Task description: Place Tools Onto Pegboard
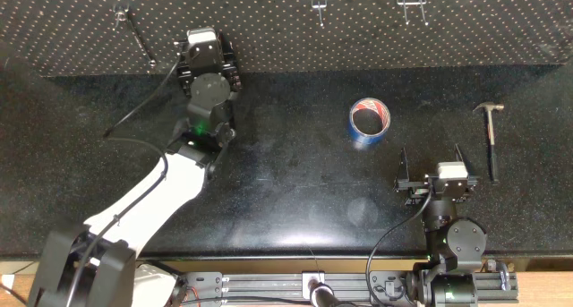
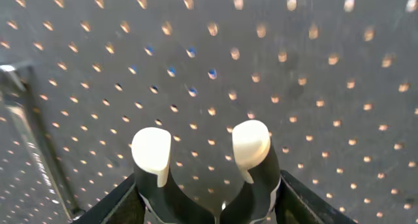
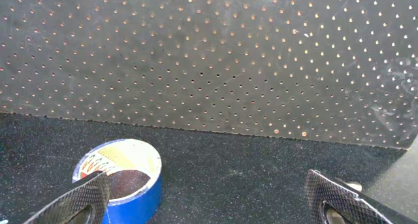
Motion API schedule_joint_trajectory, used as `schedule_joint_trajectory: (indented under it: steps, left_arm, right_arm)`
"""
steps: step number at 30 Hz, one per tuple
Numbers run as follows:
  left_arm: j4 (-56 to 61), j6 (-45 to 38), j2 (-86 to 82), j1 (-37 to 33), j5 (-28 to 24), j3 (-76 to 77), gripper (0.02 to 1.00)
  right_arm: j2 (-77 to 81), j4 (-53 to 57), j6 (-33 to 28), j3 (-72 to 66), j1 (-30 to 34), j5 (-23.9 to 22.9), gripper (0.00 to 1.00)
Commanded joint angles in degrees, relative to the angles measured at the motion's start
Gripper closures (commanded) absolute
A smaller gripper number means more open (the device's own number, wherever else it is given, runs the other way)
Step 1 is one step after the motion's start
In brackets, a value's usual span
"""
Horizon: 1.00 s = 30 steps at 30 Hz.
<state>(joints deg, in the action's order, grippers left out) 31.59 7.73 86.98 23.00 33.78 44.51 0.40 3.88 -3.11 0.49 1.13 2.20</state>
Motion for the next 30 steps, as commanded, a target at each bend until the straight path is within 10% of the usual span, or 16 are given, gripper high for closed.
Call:
schedule_joint_trajectory:
  steps: [1,22,30]
  left_arm:
    - [0.4,0.8,2.5,-0.2,-0.2,3.2,0.989]
    - [0.4,1.9,4.5,-0.2,-2.6,4.0,0.796]
    - [0.4,1.9,4.5,-0.2,-2.6,4.0,0.441]
  right_arm:
    - [-0.3,0.1,-0.2,-0.3,0.2,-0.3,0.025]
    - [-0.3,0.1,-0.2,-0.3,0.2,-0.3,0.025]
    - [-0.3,0.1,-0.2,-0.3,0.2,-0.3,0.029]
